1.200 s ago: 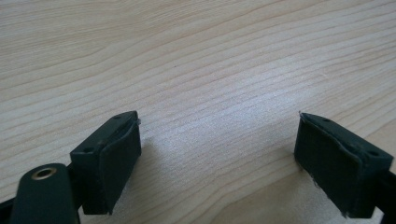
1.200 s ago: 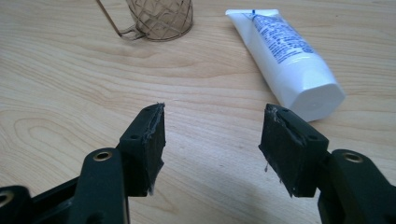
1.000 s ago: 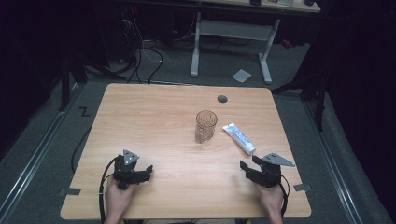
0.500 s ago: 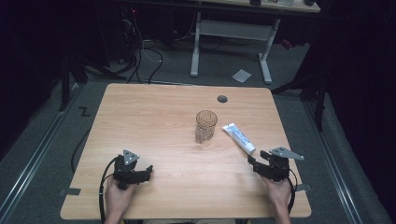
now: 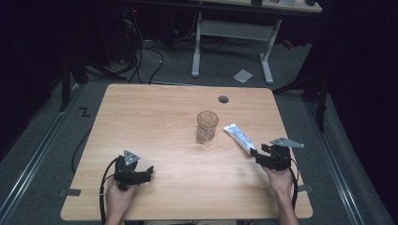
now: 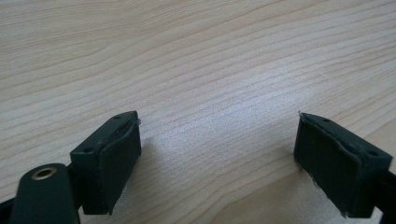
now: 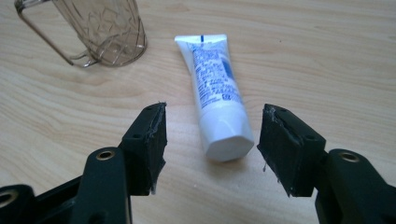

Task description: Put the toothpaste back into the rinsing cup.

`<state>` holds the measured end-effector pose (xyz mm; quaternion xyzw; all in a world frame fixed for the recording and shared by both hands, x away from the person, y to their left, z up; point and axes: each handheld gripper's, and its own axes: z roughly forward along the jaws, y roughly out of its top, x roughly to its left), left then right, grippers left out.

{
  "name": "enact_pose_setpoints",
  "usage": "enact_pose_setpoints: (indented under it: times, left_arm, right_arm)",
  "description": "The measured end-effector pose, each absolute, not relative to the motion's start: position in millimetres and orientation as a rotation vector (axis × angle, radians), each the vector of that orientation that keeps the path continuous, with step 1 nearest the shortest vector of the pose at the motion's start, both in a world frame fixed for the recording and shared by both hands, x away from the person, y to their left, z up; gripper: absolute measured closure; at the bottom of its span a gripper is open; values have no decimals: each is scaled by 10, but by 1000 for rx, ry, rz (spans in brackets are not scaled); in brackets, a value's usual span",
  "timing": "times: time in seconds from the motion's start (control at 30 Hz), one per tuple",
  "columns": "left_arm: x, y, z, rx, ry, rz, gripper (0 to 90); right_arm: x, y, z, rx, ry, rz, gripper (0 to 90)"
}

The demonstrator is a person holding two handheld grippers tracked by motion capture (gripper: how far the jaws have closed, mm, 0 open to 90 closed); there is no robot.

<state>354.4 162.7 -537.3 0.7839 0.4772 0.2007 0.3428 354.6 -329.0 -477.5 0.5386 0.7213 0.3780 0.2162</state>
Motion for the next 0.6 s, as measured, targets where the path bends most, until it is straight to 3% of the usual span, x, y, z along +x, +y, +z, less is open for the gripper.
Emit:
enact_pose_setpoints:
  times: [0.23,0.6]
  left_arm:
    - [3544,1627,-5373,2037,1241,522,151]
    - [3544,1627,-5373,2037,1241,522,152]
  right_arm:
    - [3628,-3278,-4698,1421,1956,1053,461]
    - [3847,-3204,-4639,1439,1990,1022,439]
